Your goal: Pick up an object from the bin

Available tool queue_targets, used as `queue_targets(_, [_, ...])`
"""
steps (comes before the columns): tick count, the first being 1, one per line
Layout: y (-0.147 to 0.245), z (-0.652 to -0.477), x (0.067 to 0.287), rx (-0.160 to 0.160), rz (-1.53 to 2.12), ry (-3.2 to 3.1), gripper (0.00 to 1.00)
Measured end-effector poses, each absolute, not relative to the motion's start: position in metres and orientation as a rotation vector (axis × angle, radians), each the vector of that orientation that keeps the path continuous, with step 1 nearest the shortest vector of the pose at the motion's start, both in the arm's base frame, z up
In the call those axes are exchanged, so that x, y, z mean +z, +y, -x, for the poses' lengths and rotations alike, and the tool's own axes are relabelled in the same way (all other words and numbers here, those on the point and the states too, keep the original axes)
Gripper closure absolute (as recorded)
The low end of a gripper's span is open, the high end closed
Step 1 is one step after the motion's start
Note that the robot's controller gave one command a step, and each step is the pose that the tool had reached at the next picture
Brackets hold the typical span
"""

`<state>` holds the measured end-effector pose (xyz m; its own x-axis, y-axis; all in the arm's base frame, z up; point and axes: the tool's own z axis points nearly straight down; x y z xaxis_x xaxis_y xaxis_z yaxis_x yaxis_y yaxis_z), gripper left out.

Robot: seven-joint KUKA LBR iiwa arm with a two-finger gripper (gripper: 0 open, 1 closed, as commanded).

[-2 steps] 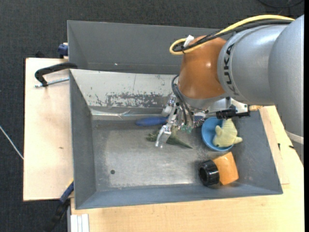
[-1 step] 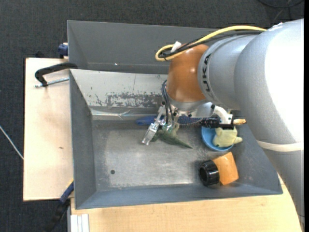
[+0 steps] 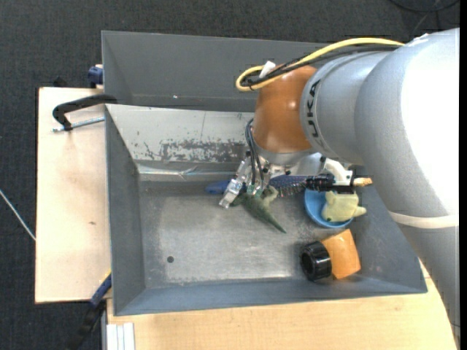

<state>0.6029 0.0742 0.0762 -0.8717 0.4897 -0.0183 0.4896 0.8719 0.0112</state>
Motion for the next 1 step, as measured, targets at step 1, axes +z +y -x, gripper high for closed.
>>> queue_targets(1, [0.0681, -0.6011, 0.2208, 0.008, -0.769, 3.035, 1.0])
